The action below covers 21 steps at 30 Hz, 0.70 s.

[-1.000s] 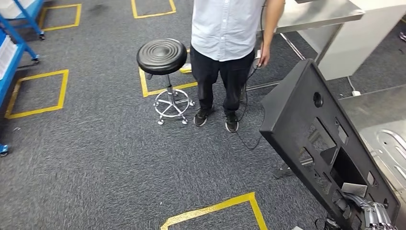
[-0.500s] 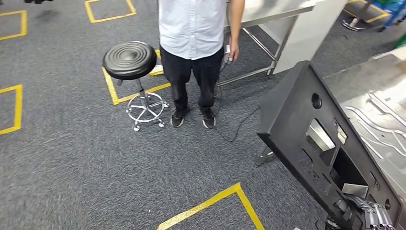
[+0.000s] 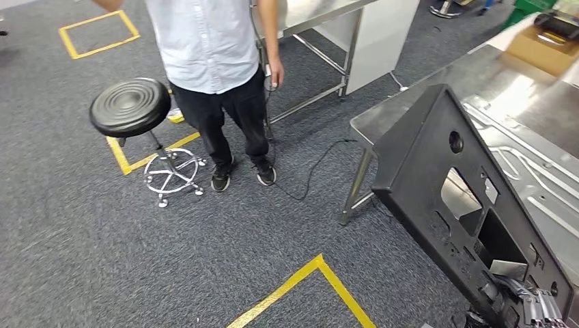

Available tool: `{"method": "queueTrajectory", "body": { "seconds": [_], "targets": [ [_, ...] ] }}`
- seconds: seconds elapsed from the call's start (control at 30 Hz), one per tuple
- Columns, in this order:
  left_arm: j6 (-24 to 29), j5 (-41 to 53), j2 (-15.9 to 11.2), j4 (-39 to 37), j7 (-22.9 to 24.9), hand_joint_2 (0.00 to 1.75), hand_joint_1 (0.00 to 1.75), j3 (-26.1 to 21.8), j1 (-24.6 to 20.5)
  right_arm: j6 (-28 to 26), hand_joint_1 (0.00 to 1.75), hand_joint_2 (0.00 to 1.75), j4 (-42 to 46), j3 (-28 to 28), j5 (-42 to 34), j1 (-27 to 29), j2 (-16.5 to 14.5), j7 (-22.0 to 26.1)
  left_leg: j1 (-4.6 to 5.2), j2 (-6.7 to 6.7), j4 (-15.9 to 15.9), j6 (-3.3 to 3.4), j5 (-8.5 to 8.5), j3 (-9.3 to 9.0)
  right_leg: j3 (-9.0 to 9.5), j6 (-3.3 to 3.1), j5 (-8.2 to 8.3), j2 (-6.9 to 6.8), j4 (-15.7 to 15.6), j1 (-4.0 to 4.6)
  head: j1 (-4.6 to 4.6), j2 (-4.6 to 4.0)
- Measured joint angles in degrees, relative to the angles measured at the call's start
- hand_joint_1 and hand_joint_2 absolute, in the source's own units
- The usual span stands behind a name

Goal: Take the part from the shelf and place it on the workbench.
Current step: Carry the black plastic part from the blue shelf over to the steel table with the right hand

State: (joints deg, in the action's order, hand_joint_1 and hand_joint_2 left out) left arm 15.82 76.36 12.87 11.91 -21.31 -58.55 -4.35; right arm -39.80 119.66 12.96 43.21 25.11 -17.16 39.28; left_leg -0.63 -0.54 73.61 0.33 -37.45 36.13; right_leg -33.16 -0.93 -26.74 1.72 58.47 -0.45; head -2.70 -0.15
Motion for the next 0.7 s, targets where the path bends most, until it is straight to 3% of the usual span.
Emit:
{"method": "queueTrajectory", "body": {
  "seconds": [0.07,0.13,0.2,0.27,0.33,0.4,0.43,0.47,0.53,0.6,0.63,0.7],
  "targets": [
    [-0.1,0.0,0.0,0.0,-0.1,1.75,0.0,0.0,0.1,0.0,1.75,1.75,0.0,0.0,0.0,0.0,0.0,0.0,-0.04,0.61,-4.6,0.21,4.13,-1.35,0.08,0.09,-0.21,1.71,0.4,-0.01,0.0,0.0],
    [-0.3,0.0,-0.1,0.0,-0.3,1.75,0.0,0.0,0.0,0.0,1.75,1.75,0.0,-0.1,0.1,0.0,0.0,0.0,-0.17,3.08,-11.3,0.55,7.48,-3.81,-0.07,0.42,-0.48,3.13,0.9,0.03,-0.02,0.0],
    [-0.6,-0.1,-0.1,0.0,-0.5,1.75,0.0,0.0,0.0,0.0,1.75,1.75,0.0,-0.2,0.2,0.0,0.0,-0.1,-0.13,4.62,-13.8,0.88,8.1,-4.72,-0.48,1.06,-0.52,4.25,1.3,-0.05,-0.03,0.0],
    [-0.8,-0.2,-0.1,0.0,-0.7,1.75,0.0,0.0,-0.2,0.0,1.75,1.75,0.0,-0.3,0.2,0.1,0.1,-0.2,-0.04,3.58,-14.3,1.51,8.39,-4.93,-0.79,1.85,-0.32,5.17,1.2,-0.26,-0.01,0.0],
    [-0.8,-0.3,-0.1,0.0,-0.8,1.75,0.0,0.0,-0.2,0.0,1.75,1.75,0.0,-0.3,0.3,0.1,0.1,-0.3,-0.17,2.26,-14.9,2.32,8.81,-5.2,-1.51,2.44,-1.23,3.52,2.5,-0.21,-0.09,0.0],
    [-0.9,-0.3,-0.1,0.0,-0.9,1.75,0.0,0.0,-0.2,0.0,1.75,1.75,0.0,-0.3,0.3,0.0,0.1,-0.3,-0.18,0.79,-15.2,2.77,8.92,-5.31,-4.17,2.9,-4.27,0.38,8.1,-0.18,-0.21,0.0],
    [-0.9,-0.3,-0.1,0.0,-0.9,1.75,0.0,0.0,-0.1,0.0,1.75,1.75,0.0,-0.4,0.4,0.0,0.2,-0.3,-0.12,0.02,-15.2,2.86,8.85,-5.3,-6.03,3.12,-5.89,-0.49,11.7,-0.28,-0.23,0.0],
    [-0.9,-0.3,-0.1,0.0,-0.9,1.75,0.0,0.0,0.0,0.0,1.75,1.75,0.0,-0.4,0.4,0.0,0.2,-0.3,-0.05,-0.73,-15.2,2.89,8.76,-5.31,-7.57,3.29,-6.93,-0.94,14.7,-0.39,-0.22,0.0],
    [-0.9,-0.4,-0.2,0.0,-0.9,1.75,0.0,0.0,0.1,0.0,1.75,1.75,-0.1,-0.4,0.4,0.1,0.2,-0.3,-0.01,-1.6,-15.1,2.91,8.64,-5.33,-9.0,3.44,-7.45,-1.21,17.4,-0.5,-0.21,0.0],
    [-0.9,-0.4,-0.2,0.0,-0.9,1.75,0.0,0.0,0.1,0.0,1.75,1.75,-0.1,-0.3,0.4,0.1,0.2,-0.3,0.0,-1.84,-15.1,2.89,8.61,-5.36,-9.03,3.45,-7.17,-1.26,17.4,-0.52,-0.21,0.0],
    [-0.9,-0.4,-0.2,0.0,-0.9,1.75,0.0,0.0,0.1,0.0,1.75,1.75,-0.1,-0.4,0.4,0.1,0.3,-0.3,0.0,-2.25,-15.1,2.83,8.5,-5.49,-7.96,3.38,-5.83,-1.46,15.3,-0.5,-0.22,0.0],
    [-0.9,-0.4,-0.1,0.0,-0.8,1.75,0.0,0.0,0.0,0.0,1.75,1.75,-0.1,-0.4,0.5,0.0,0.4,-0.4,0.22,-3.79,-15.2,2.28,7.96,-6.1,-3.65,2.57,-2.33,-3.65,7.1,0.08,-0.22,0.0]
  ]
}}
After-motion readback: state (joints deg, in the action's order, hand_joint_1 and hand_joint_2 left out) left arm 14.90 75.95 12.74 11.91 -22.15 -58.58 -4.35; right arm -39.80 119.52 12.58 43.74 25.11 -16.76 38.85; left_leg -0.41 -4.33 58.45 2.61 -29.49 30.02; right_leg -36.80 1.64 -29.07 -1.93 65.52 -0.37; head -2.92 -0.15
